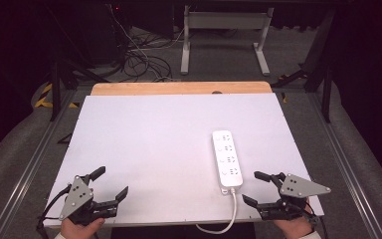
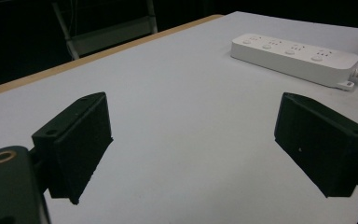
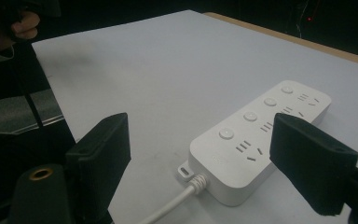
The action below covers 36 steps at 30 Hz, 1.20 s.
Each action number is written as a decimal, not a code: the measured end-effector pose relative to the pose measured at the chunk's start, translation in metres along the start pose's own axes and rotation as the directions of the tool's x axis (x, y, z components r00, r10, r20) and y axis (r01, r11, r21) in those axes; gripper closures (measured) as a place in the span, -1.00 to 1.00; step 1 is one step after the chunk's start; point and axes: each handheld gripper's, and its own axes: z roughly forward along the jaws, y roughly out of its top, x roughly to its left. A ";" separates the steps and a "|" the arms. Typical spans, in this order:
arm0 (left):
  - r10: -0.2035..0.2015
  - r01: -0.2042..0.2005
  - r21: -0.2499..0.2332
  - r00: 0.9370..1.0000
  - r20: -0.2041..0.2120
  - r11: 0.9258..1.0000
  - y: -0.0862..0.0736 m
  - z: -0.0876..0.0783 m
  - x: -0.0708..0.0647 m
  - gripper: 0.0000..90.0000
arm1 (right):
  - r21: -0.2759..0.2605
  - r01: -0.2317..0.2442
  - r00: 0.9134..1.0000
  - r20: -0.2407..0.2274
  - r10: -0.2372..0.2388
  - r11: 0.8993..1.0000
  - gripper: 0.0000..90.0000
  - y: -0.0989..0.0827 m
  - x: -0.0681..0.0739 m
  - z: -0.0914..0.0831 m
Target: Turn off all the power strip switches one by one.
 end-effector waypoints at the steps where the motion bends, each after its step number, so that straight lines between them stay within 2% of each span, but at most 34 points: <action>1: -0.002 0.002 0.000 1.000 0.001 1.000 0.000 0.000 0.000 -0.74 | 0.000 0.000 1.000 0.000 0.000 1.000 -0.55 0.000 0.000 0.000; 8: -0.004 0.004 -0.003 1.000 -0.007 1.000 0.000 -0.001 0.000 -0.74 | 0.004 0.017 1.000 0.007 -0.017 1.000 -0.55 0.003 0.000 -0.001; 13: -0.004 0.004 -0.002 1.000 -0.011 1.000 0.000 -0.001 0.001 -0.75 | 0.013 0.033 0.999 0.029 -0.034 0.999 -0.55 0.008 -0.001 -0.002; 16: -0.005 0.005 -0.001 1.000 -0.013 1.000 0.000 -0.001 0.001 -0.75 | 0.026 0.005 1.000 0.013 -0.006 1.000 -0.54 0.013 -0.003 -0.001; 18: -0.003 0.003 -0.001 1.000 -0.014 1.000 -0.001 -0.001 0.000 -0.75 | 0.034 -0.006 1.000 0.020 0.006 0.999 -0.54 0.015 -0.005 0.001; 20: 0.001 -0.001 0.002 1.000 -0.014 1.000 -0.001 -0.001 0.001 -0.75 | 0.045 -0.043 0.999 -0.010 0.044 0.998 -0.37 0.018 -0.009 0.003; 21: -0.002 0.002 0.001 1.000 -0.014 1.000 -0.001 -0.001 0.000 -0.75 | 0.052 -0.057 0.998 -0.036 0.059 0.997 -0.20 0.021 -0.012 0.006; 22: -0.002 0.002 0.002 1.000 -0.014 1.000 -0.001 -0.001 0.000 -0.75 | 0.052 -0.057 0.998 -0.036 0.059 0.997 -0.20 0.021 -0.012 0.006; 27: 0.000 0.000 0.003 1.000 -0.010 1.000 -0.001 -0.001 0.000 -0.74 | 0.065 -0.029 1.000 -0.004 0.030 0.997 0.26 0.031 -0.011 0.012; 28: -0.002 0.002 0.001 1.000 -0.012 1.000 -0.001 -0.001 0.000 -0.75 | 0.073 -0.020 1.000 0.014 0.019 0.997 0.42 0.035 -0.011 0.015; 30: -0.005 0.005 0.000 1.000 -0.012 1.000 -0.001 -0.001 0.000 -0.74 | 0.086 -0.008 1.000 0.028 0.005 0.996 0.60 0.039 -0.011 0.019; 31: -0.005 0.005 0.000 1.000 -0.012 1.000 -0.001 -0.001 0.000 -0.74 | 0.086 -0.008 1.000 0.028 0.005 0.996 0.60 0.039 -0.011 0.019; 32: -0.004 0.004 -0.001 1.000 -0.012 1.000 -0.001 -0.001 0.000 -0.74 | 0.105 -0.001 0.999 0.049 -0.004 0.994 0.81 0.044 -0.011 0.025; 33: -0.004 0.004 -0.001 1.000 -0.012 1.000 -0.001 -0.001 0.000 -0.74 | 0.114 -0.006 0.999 0.051 0.000 0.994 0.93 0.046 -0.012 0.027; 34: -0.003 0.003 0.000 1.000 -0.012 1.000 -0.001 -0.002 0.000 -0.74 | 0.123 -0.004 0.999 0.051 -0.002 0.992 1.00 0.048 -0.012 0.030; 36: -0.001 0.001 0.001 1.000 -0.018 1.000 -0.001 -0.002 0.000 -0.74 | 0.143 -0.003 0.999 0.053 -0.005 0.990 1.00 0.053 -0.013 0.035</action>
